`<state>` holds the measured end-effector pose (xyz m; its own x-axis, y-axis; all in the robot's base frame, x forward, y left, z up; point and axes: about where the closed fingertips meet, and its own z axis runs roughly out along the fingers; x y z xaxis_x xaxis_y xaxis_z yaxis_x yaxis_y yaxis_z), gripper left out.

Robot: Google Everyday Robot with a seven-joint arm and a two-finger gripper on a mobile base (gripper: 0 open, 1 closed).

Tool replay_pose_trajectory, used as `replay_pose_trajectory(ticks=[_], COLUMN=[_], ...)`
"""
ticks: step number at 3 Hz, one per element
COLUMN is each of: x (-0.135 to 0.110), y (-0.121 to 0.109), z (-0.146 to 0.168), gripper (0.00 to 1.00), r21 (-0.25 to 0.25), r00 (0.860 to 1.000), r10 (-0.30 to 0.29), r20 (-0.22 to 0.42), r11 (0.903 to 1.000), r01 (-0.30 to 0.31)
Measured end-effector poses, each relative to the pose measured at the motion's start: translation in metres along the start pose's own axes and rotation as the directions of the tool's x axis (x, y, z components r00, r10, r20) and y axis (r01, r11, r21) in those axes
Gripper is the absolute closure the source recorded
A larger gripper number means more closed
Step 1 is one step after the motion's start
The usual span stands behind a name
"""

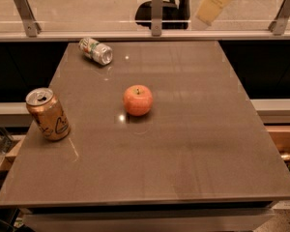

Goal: Place 7up can upright

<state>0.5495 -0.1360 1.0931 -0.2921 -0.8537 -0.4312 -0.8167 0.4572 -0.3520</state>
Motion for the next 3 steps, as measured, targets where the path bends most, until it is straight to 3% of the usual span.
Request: replay_pose_trajectory(ticks=[2, 3], x=[-0.055, -0.078], y=[-0.010, -0.018], z=[0.035, 0.083], gripper=[0.00, 0.00], r21=[0.005, -0.013], r00=[0.993, 0.980], r10=[-0.046, -0.084], r20=[-0.112, -0.179], r11=[0.9989, 0.9965], r01=[0.047, 0.083])
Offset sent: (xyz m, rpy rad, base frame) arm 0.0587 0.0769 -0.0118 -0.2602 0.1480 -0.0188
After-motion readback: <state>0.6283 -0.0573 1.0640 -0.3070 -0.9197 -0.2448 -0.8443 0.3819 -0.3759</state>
